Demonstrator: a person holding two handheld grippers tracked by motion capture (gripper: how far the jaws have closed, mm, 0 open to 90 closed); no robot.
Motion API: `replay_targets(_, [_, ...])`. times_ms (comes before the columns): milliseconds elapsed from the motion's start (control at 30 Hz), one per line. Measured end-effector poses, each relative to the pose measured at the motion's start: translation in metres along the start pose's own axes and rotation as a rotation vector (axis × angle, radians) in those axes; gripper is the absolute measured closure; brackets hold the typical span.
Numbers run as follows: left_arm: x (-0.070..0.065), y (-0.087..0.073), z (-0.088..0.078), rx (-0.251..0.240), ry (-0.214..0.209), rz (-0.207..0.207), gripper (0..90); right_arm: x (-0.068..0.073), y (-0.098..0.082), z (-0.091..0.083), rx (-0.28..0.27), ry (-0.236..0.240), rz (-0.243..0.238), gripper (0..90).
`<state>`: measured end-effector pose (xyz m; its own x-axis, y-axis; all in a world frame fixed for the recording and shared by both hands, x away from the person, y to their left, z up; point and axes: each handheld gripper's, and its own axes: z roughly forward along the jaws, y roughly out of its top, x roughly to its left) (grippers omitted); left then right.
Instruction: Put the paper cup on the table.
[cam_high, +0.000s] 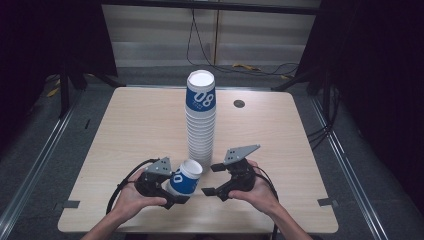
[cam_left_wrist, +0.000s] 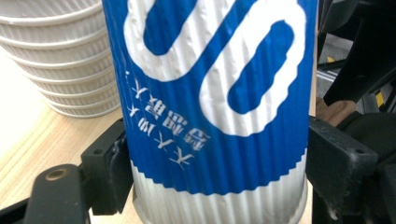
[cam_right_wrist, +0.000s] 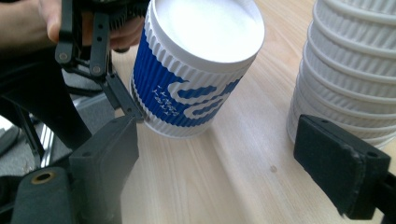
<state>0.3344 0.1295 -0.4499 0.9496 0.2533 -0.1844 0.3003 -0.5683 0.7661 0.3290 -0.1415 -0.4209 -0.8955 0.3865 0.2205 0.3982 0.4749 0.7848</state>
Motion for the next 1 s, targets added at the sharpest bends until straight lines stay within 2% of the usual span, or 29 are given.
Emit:
replay_targets(167, [0.000,0.001,0.003,0.062,0.003,0.035,19.1,-0.001,0.002,0.001,0.053,0.015,-0.028,16.0])
replay_targets(200, [-0.001,0.001,0.003,0.076,0.018,0.042,19.1,-0.001,0.002,0.001,0.053,0.015,-0.028,16.0])
replay_targets(233, [-0.001,0.003,0.003,0.095,0.039,0.058,19.1,-0.002,0.003,0.002,0.075,0.020,-0.035,16.1])
replay_targets(333, [-0.002,0.004,0.003,0.096,0.051,0.060,19.1,-0.002,0.003,0.005,0.100,0.021,-0.035,15.4])
replay_targets(467, [-0.001,0.003,0.004,0.104,0.050,0.052,19.1,-0.001,0.002,0.007,0.122,0.017,-0.040,15.2])
replay_targets(500, [-0.001,0.004,0.003,0.124,0.050,0.061,19.1,0.000,0.003,0.007,0.131,0.011,-0.044,15.2])
replay_targets(600, [0.000,0.004,0.005,0.141,0.044,0.065,19.2,0.001,0.004,0.007,0.162,0.005,-0.063,15.1])
replay_targets(667, [-0.002,0.007,0.005,0.169,0.043,0.091,19.1,0.002,0.005,0.009,0.188,0.003,-0.078,15.1])
replay_targets(733, [-0.003,0.008,0.006,0.162,0.044,0.089,19.1,0.003,0.005,0.009,0.200,0.003,-0.080,15.4])
replay_targets(767, [-0.004,0.009,0.006,0.177,0.040,0.097,19.2,0.004,0.005,0.011,0.223,0.007,-0.095,17.4])
replay_targets(833, [-0.004,0.010,0.007,0.177,0.032,0.107,19.2,0.004,0.005,0.011,0.232,0.011,-0.097,19.1])
replay_targets(867, [-0.004,0.010,0.008,0.182,0.025,0.107,19.1,0.004,0.006,0.011,0.253,0.008,-0.089,20.3])
replay_targets(967, [-0.005,0.010,0.012,0.220,0.022,0.121,19.0,0.003,0.007,0.013,0.288,0.017,-0.086,21.4])
replay_targets(1000, [-0.005,0.011,0.013,0.233,0.020,0.133,19.0,0.002,0.007,0.014,0.289,0.026,-0.099,21.3])
